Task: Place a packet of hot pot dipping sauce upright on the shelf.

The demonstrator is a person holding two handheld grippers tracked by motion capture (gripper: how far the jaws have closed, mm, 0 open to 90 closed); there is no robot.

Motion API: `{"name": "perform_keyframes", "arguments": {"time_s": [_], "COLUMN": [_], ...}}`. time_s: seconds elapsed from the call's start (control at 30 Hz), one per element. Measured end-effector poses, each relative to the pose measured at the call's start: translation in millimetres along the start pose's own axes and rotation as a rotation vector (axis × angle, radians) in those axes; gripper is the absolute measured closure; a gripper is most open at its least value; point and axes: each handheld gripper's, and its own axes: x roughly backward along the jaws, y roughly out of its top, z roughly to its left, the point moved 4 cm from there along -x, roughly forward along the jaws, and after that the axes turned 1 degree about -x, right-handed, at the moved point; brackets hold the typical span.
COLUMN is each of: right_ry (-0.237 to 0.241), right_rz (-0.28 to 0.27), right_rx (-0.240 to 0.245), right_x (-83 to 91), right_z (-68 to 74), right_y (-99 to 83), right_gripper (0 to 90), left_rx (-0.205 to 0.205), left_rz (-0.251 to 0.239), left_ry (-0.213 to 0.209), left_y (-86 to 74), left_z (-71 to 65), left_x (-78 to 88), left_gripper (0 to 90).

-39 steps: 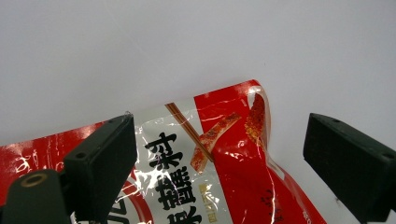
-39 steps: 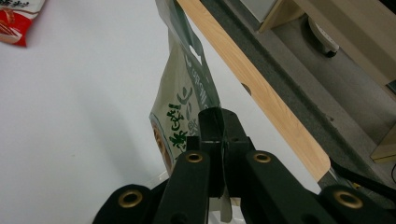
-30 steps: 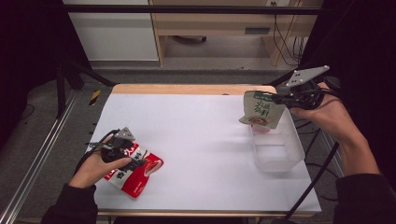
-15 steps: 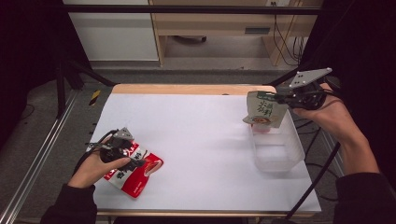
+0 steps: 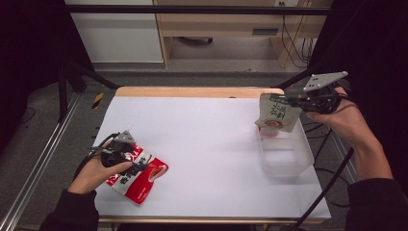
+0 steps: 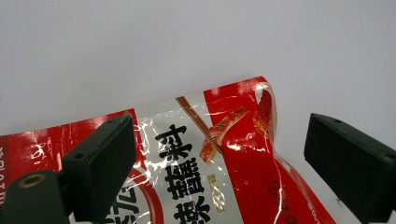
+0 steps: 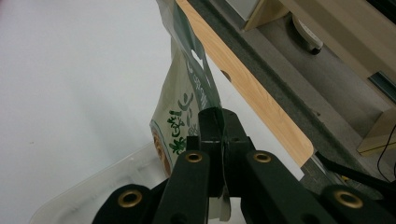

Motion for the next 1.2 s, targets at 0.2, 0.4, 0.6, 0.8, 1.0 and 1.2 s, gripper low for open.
{"name": "perform_keyframes", "arguments": {"time_s": [0.2,0.4,0.6,0.8,1.0,1.2], "right_ry": [0.001,0.008,0.03,0.041,0.066,0.068], "right_rz": [0.003,0.022,0.033,0.033,0.021,0.018], "right_rx": [-0.015,-0.021,-0.021,-0.016,-0.026,-0.042], "right_x": [-2.1,-6.5,-12.5,-12.7,-12.7,-17.0], "right_z": [-3.0,-6.7,-8.2,-6.5,-2.8,-2.2], "right_y": [-8.5,-16.1,-19.2,-22.3,-30.2,-35.0], "right_gripper": [90.0,90.0,90.0,90.0,90.0,90.0], "left_rx": [0.002,0.008,0.014,0.013,0.015,0.007], "left_rz": [0.004,0.002,0.012,0.01,0.009,0.016], "left_ry": [-0.001,0.001,0.001,0.0,0.001,-0.001], "left_y": [-0.3,-1.0,-3.2,-3.1,-2.9,-2.5], "left_z": [0.5,1.4,3.8,3.8,3.2,1.8], "left_x": [0.0,-0.1,-1.9,-2.7,-2.5,-3.7], "left_gripper": [9.2,9.2,9.2,9.2,9.2,9.2]}}
